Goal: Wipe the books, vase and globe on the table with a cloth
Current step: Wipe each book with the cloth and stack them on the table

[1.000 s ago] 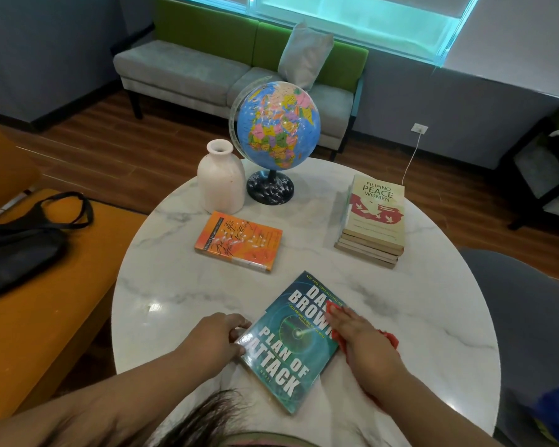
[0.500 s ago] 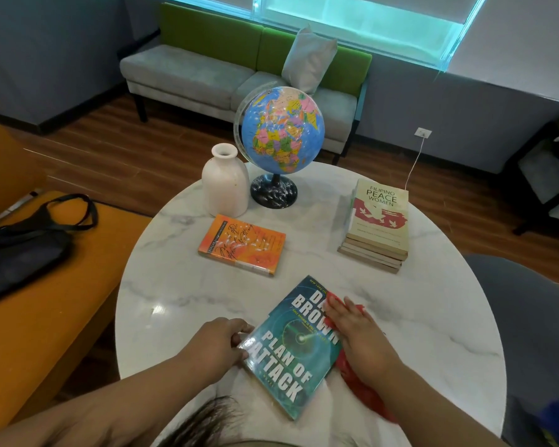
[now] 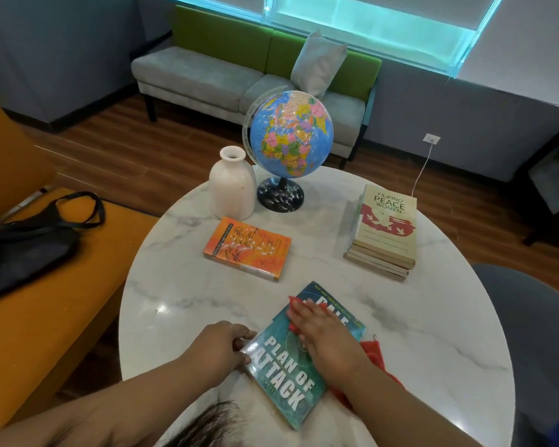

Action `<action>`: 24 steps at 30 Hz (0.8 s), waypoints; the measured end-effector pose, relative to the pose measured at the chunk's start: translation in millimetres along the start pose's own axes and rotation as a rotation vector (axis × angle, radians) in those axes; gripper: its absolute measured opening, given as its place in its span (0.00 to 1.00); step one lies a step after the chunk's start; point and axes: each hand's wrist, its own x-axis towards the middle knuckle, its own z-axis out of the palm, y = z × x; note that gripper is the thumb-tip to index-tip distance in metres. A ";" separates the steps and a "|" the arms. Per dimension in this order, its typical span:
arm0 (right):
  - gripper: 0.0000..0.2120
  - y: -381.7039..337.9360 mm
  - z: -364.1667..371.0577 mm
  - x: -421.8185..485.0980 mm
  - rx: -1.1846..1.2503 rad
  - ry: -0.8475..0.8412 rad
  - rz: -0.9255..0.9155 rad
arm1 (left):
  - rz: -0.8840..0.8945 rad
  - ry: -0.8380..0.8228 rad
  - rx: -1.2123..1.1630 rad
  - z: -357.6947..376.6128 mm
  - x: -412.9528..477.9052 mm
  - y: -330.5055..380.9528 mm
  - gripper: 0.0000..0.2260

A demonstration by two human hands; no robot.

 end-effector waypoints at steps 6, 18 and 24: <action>0.25 -45.0 21.1 -10.8 -0.061 -0.037 -0.183 | -0.007 -0.015 0.073 -2.2 0.9 4.0 0.07; 0.27 16.8 -8.7 17.8 -0.005 0.038 0.247 | 0.014 0.011 0.054 0.2 2.2 0.2 0.12; 0.25 -36.3 2.1 -9.5 -0.058 0.005 -0.236 | 0.015 0.006 0.067 -0.2 2.9 0.3 0.11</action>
